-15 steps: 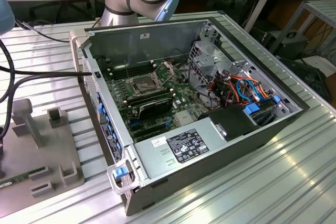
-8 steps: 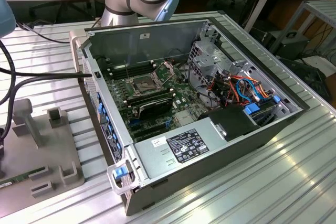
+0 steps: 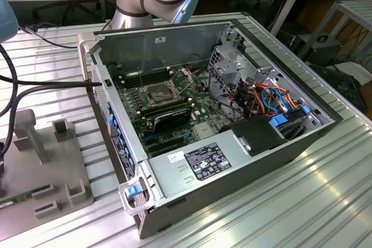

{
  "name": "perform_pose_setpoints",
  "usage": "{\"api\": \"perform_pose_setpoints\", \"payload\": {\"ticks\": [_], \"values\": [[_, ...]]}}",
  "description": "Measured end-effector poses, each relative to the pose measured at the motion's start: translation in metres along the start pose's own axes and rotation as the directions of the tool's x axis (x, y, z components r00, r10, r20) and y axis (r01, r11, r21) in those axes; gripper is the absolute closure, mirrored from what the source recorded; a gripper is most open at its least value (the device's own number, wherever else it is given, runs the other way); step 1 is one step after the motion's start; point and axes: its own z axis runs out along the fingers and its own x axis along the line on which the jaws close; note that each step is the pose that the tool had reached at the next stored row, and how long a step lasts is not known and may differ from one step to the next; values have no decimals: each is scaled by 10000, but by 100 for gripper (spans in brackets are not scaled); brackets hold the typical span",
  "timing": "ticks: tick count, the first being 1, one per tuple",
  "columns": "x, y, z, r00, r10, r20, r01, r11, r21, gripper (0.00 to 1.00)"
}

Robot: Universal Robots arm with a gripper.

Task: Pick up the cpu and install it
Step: 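Pick up the cpu and move it towards the insertion slot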

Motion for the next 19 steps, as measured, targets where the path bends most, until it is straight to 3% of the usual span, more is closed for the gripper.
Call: {"api": "perform_pose_setpoints", "payload": {"ticks": [6,8,19], "values": [[0,0,0,10000,1,-19,-1,10000,1,45],[0,0,1,10000,1,-28,-1,10000,2,32],[-1,-2,83,10000,1,-26,-1,10000,1,32]]}}
